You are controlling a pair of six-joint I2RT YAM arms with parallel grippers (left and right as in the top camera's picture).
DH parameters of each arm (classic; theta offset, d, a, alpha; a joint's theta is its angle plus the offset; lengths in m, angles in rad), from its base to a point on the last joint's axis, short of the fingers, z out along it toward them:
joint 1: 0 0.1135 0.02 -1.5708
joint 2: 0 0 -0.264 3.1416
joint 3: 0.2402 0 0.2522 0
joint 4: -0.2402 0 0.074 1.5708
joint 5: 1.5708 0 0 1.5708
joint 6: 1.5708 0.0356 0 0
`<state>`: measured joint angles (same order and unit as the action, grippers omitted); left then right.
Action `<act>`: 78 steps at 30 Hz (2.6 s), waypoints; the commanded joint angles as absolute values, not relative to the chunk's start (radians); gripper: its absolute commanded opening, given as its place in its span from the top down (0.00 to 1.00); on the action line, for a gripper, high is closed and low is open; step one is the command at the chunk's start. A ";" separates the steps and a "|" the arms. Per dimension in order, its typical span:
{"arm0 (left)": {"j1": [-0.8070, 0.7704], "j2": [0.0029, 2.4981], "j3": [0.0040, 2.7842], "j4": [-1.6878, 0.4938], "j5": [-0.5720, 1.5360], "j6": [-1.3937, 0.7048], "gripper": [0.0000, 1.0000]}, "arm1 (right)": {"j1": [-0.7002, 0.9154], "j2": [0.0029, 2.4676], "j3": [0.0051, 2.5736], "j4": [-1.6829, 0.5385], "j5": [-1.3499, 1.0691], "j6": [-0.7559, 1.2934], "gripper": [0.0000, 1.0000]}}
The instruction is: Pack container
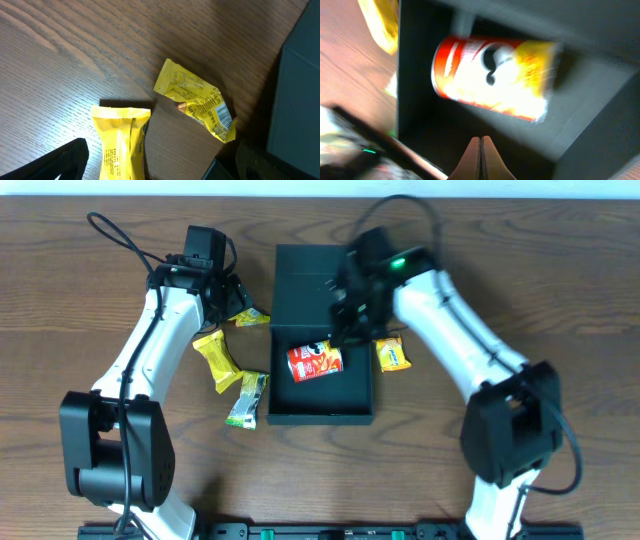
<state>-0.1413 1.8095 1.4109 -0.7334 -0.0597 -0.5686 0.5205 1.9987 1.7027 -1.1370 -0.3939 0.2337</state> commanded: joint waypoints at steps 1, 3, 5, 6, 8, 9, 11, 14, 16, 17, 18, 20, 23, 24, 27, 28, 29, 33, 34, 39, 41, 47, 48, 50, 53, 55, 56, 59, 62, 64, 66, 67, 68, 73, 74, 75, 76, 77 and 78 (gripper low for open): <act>-0.146 1.819 1.435 -0.736 -0.071 -0.553 0.04 | 0.646 1.980 1.714 -1.161 -0.086 0.159 0.99; -0.147 1.819 1.435 -0.736 -0.079 -0.545 0.05 | 0.699 1.980 1.714 -1.159 -0.043 0.159 0.99; -0.147 1.819 1.435 -0.736 -0.086 -0.525 0.05 | 0.745 1.980 1.714 -1.139 -0.031 0.160 0.99; -0.146 1.819 1.435 -0.736 -0.088 -0.514 0.04 | 0.760 1.980 1.714 -1.126 -0.025 0.160 0.99; -0.146 1.819 1.435 -0.736 -0.097 -0.489 0.05 | 0.779 1.981 1.714 -1.101 -0.017 0.172 0.98; -0.146 1.819 1.435 -0.738 -0.117 -0.484 0.05 | 0.786 1.982 1.713 -1.086 -0.014 0.189 0.98; -0.144 1.819 1.435 -0.745 -0.165 -0.484 0.05 | 0.791 1.982 1.709 -1.053 -0.013 0.210 0.99; -0.142 1.819 1.435 -0.752 -0.228 -0.483 0.05 | 0.792 1.982 1.703 -1.018 -0.010 0.218 0.98; -0.137 1.819 1.435 -0.752 -0.252 -0.480 0.05 | 0.792 1.982 1.693 -0.995 -0.007 0.225 0.98; -0.131 1.819 1.435 -0.751 -0.259 -0.468 0.05 | 0.792 1.982 1.687 -0.981 -0.007 0.226 0.99; -0.125 1.819 1.436 -0.751 -0.270 -0.458 0.05 | 0.792 1.982 1.681 -0.967 -0.007 0.232 0.98; -0.107 1.819 1.436 -0.744 -0.273 -0.407 0.05 | 0.793 1.982 1.664 -0.942 -0.007 0.234 0.99; -0.089 1.819 1.436 -0.717 -0.243 -0.128 0.05 | 0.793 1.982 1.637 -0.904 -0.006 0.243 0.98; -0.088 1.819 1.436 -0.717 -0.245 -0.057 0.04 | 0.793 1.982 1.628 -0.892 -0.003 0.248 0.98; -0.088 1.819 1.436 -0.718 -0.247 0.122 0.05 | 0.793 1.982 1.607 -0.866 -0.004 0.267 0.99; -0.088 1.819 1.436 -0.718 -0.247 0.162 0.05 | 0.794 1.982 1.605 -0.864 -0.004 0.277 0.98; -0.088 1.819 1.436 -0.717 -0.247 0.191 0.05 | 0.794 1.982 1.605 -0.863 -0.008 0.282 0.98; -0.088 1.819 1.436 -0.716 -0.238 0.266 0.05 | 0.794 1.982 1.602 -0.860 -0.030 0.295 0.98; -0.088 1.819 1.436 -0.716 -0.235 0.281 0.05 | 0.794 1.982 1.602 -0.862 -0.044 0.296 0.98; -0.088 1.819 1.436 -0.715 -0.236 0.315 0.05 | 0.797 1.982 1.597 -0.863 -0.083 0.323 0.98; -0.088 1.819 1.436 -0.712 -0.236 0.315 0.05 | 0.801 1.982 1.582 -0.848 -0.081 0.328 0.98; -0.088 1.819 1.436 -0.702 -0.236 0.315 0.04 | 0.811 1.982 1.488 -0.752 -0.087 0.356 0.98; -0.088 1.819 1.436 -0.702 -0.236 0.315 0.05 | 0.812 1.982 1.480 -0.745 -0.086 0.356 0.98; -0.088 1.819 1.436 -0.702 -0.236 0.314 0.05 | 0.812 1.982 1.475 -0.740 -0.064 0.356 0.98; -0.088 1.819 1.436 -0.702 -0.236 0.314 0.04 | 0.813 1.982 1.475 -0.741 0.008 0.356 0.99; -0.088 1.819 1.436 -0.702 -0.235 0.313 0.05 | 0.812 1.982 1.475 -0.741 0.039 0.356 0.98; -0.088 1.819 1.436 -0.702 -0.235 0.313 0.05 | 0.809 1.982 1.476 -0.739 0.035 0.363 0.99; -0.088 1.819 1.436 -0.702 -0.235 0.310 0.05 | 0.801 1.982 1.478 -0.720 -0.089 0.366 0.99; -0.088 1.819 1.436 -0.702 -0.235 0.310 0.05 | 0.793 1.982 1.478 -0.703 -0.205 0.363 0.98; -0.088 1.819 1.436 -0.702 -0.235 0.308 0.05 | 0.785 1.982 1.477 -0.699 -0.225 0.375 0.99; -0.088 1.819 1.436 -0.702 -0.235 0.307 0.05 | 0.780 1.982 1.477 -0.682 -0.250 0.379 0.98; -0.088 1.819 1.436 -0.702 -0.235 0.307 0.05 | 0.779 1.982 1.477 -0.669 -0.252 0.382 0.99; -0.088 1.819 1.436 -0.702 -0.235 0.307 0.05 | 0.779 1.982 1.477 -0.656 -0.245 0.382 0.99; -0.088 1.819 1.436 -0.702 -0.236 0.307 0.05 | 0.793 1.998 1.477 -0.582 -0.128 0.382 0.99; -0.088 1.819 1.436 -0.702 -0.236 0.307 0.05 | 0.794 2.002 1.477 -0.579 -0.115 0.382 0.98; -0.088 1.819 1.436 -0.702 -0.236 0.307 0.05 | 0.794 2.007 1.477 -0.579 -0.113 0.382 0.98; -0.088 1.819 1.436 -0.702 -0.236 0.307 0.05 | 0.794 2.011 1.477 -0.581 -0.112 0.383 0.98; -0.088 1.819 1.436 -0.702 -0.236 0.307 0.05 | 0.794 2.015 1.477 -0.585 -0.111 0.390 0.98; -0.088 1.819 1.436 -0.702 -0.236 0.307 0.04 | 0.794 2.015 1.477 -0.594 -0.111 0.393 0.99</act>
<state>-0.0879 1.8095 1.4109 -0.7021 -0.2321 0.2962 0.7895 1.9961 1.4788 -0.5846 -0.1421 0.3717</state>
